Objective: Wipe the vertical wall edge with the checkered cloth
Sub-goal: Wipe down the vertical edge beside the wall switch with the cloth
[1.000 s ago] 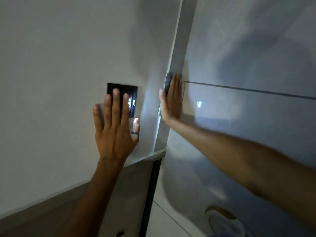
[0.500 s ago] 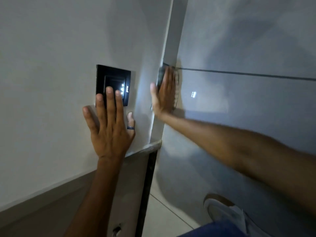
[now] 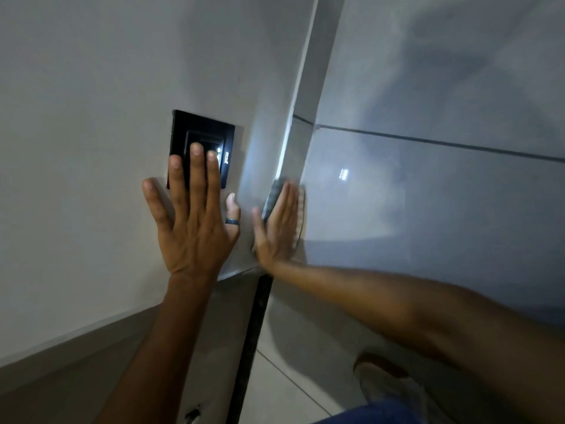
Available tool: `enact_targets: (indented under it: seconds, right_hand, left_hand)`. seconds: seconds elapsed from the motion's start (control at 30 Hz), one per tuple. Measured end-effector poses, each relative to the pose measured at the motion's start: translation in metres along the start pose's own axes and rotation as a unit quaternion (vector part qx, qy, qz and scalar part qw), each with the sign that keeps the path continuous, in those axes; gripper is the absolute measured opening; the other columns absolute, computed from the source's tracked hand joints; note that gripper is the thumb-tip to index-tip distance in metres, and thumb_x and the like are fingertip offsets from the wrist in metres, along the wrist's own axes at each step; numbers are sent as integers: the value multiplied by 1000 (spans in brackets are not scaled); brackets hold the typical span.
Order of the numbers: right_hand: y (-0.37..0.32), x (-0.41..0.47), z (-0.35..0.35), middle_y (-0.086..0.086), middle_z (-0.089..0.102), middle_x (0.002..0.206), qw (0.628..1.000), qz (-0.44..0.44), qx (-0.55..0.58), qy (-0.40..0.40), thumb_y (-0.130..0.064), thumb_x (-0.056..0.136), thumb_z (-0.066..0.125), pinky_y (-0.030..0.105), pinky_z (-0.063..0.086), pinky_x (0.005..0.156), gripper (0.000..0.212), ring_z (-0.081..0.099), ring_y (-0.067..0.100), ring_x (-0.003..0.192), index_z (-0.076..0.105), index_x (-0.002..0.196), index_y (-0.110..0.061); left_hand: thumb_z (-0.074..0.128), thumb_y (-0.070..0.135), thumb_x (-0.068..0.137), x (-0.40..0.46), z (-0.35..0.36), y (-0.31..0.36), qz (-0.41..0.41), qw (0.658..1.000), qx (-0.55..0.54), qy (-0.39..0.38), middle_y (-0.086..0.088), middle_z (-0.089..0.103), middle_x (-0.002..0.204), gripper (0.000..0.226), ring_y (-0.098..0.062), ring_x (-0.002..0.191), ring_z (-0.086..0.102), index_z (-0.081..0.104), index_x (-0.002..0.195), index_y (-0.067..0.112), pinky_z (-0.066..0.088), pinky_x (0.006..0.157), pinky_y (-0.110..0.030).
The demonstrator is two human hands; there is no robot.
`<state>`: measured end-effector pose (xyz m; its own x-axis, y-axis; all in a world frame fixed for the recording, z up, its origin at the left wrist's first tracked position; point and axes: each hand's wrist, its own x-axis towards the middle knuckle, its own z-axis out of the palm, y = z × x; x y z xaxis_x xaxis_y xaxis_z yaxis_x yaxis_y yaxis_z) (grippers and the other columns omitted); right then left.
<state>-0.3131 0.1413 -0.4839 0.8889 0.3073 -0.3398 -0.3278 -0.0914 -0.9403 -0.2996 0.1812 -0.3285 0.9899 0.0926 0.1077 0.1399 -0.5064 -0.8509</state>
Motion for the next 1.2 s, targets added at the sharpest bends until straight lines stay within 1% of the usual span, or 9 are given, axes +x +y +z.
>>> enact_targets:
  seconds: [0.1, 0.17, 0.33, 0.43, 0.57, 0.63, 0.9, 1.03, 1.2]
  right_hand:
    - [3, 0, 9, -14, -18, 171, 1000, -19, -3, 23, -69, 99, 26, 37, -5, 134, 84, -11, 11, 162, -9, 163, -27]
    - [-4, 39, -1, -4, -1, 175, 997, -49, 1, 56, -66, 98, 32, 35, -2, 133, 85, -4, 12, 163, 4, 164, -21]
    - [-19, 159, -37, 20, 33, 167, 988, -107, 7, 108, -57, 98, 35, 37, 9, 134, 80, 24, 27, 159, 29, 158, -5]
    - [-34, 206, -54, 19, 30, 168, 991, -96, 31, 91, -54, 99, 34, 49, 17, 132, 79, 24, 32, 159, 27, 158, -2]
    - [-42, 208, -57, 19, 28, 169, 991, -92, 41, 85, -52, 99, 32, 41, 11, 133, 79, 22, 33, 160, 26, 159, -1]
    - [-39, 179, -49, 18, 26, 170, 994, -51, 37, 87, -56, 97, 30, 38, 10, 132, 81, 22, 31, 160, 25, 160, -4]
    - [10, -11, 11, 3, 2, 176, 998, 59, 3, 29, -73, 98, 18, 56, 14, 131, 86, 1, 18, 164, 0, 164, -21]
    - [-3, 42, 0, 5, 12, 175, 996, -6, 21, 82, -66, 99, 32, 53, 17, 131, 82, 10, 21, 163, 10, 164, -21]
    - [-24, 178, -43, 25, 37, 164, 983, -121, 20, 134, -46, 98, 38, 54, 26, 128, 74, 32, 39, 156, 36, 154, 3]
  left_hand:
    - [46, 48, 110, 0, 4, -2, -2, 1000, -2, 13, -15, 31, 173, 73, -36, 156, 22, 30, 169, 8, -3, 132, -58]
    - [45, 46, 111, -1, 4, -2, 0, 1000, -8, 21, -15, 30, 174, 72, -36, 157, 22, 28, 170, 8, -14, 132, -53]
    - [46, 45, 111, -2, 3, 2, -1, 1000, -10, 21, -15, 31, 174, 72, -36, 157, 22, 27, 170, 8, -16, 132, -51]
    - [46, 45, 111, -1, 3, 0, -2, 1000, -5, 24, -14, 32, 173, 71, -36, 157, 23, 30, 169, 8, -16, 132, -51]
    - [50, 44, 109, 0, 2, 1, -6, 1000, -5, 31, -14, 32, 173, 72, -36, 156, 25, 32, 168, 7, -15, 132, -51]
    - [51, 44, 108, 1, 0, 2, -5, 999, -12, 32, -13, 31, 173, 73, -36, 156, 26, 32, 169, 8, -12, 133, -52]
    - [50, 44, 108, 0, 0, -1, 1, 999, -14, 30, -11, 27, 175, 75, -35, 158, 24, 29, 170, 9, -6, 132, -54]
    - [53, 42, 108, -1, 2, -2, 6, 999, -26, 43, -11, 27, 174, 75, -35, 157, 27, 30, 170, 9, -4, 133, -53]
    - [52, 43, 107, -1, 7, -1, 4, 999, -28, 45, -11, 30, 175, 76, -35, 158, 26, 27, 171, 10, -8, 134, -52]
